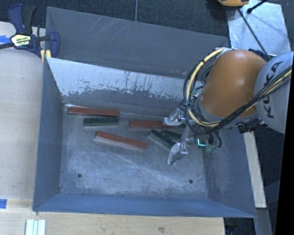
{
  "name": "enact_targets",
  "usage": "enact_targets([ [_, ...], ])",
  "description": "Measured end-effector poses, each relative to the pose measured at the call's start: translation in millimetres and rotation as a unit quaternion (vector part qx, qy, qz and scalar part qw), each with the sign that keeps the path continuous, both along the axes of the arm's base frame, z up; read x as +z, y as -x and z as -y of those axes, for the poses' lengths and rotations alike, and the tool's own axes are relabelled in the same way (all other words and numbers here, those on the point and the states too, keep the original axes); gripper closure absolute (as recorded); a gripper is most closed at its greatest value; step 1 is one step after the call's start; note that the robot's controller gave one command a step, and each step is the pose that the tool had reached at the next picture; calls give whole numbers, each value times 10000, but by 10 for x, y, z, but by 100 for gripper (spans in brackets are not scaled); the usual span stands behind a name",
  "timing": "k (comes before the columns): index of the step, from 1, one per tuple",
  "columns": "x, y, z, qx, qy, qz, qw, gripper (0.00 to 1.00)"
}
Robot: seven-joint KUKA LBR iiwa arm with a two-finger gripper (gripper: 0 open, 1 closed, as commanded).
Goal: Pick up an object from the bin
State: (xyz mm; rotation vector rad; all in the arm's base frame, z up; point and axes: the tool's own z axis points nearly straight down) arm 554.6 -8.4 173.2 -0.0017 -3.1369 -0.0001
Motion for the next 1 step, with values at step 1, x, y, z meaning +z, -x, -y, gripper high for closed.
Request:
enact_targets([
  [1,40,-19,1,0,1,40,10000,0],
])
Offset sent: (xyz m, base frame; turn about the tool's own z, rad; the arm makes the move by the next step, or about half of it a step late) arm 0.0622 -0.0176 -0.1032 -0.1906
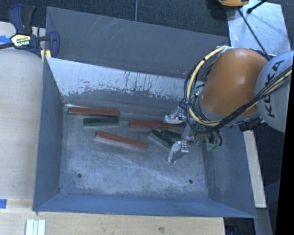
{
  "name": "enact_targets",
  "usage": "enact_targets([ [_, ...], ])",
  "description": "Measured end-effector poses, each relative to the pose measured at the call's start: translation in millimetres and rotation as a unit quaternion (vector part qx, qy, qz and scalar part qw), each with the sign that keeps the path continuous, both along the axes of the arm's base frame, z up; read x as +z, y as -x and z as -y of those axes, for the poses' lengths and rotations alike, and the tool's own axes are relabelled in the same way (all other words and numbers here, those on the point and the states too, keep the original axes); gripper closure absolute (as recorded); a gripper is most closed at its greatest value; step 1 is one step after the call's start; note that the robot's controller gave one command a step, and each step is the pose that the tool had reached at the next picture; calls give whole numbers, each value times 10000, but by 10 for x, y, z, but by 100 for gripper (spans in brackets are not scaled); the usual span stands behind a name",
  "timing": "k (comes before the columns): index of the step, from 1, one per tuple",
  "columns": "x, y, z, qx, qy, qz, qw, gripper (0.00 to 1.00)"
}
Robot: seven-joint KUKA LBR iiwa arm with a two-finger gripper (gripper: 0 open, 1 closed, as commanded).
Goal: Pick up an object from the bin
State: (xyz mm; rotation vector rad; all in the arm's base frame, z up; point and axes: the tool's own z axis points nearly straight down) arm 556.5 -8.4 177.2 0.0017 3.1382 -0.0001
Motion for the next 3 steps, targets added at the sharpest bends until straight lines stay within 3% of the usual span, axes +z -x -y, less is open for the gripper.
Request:
enact_targets([
  [1,-965,-667,182,945,5,56,9955,100],
  [2,-964,-667,182,943,4,57,9955,100],
  [3,273,-684,46,752,0,4,9972,100],
])
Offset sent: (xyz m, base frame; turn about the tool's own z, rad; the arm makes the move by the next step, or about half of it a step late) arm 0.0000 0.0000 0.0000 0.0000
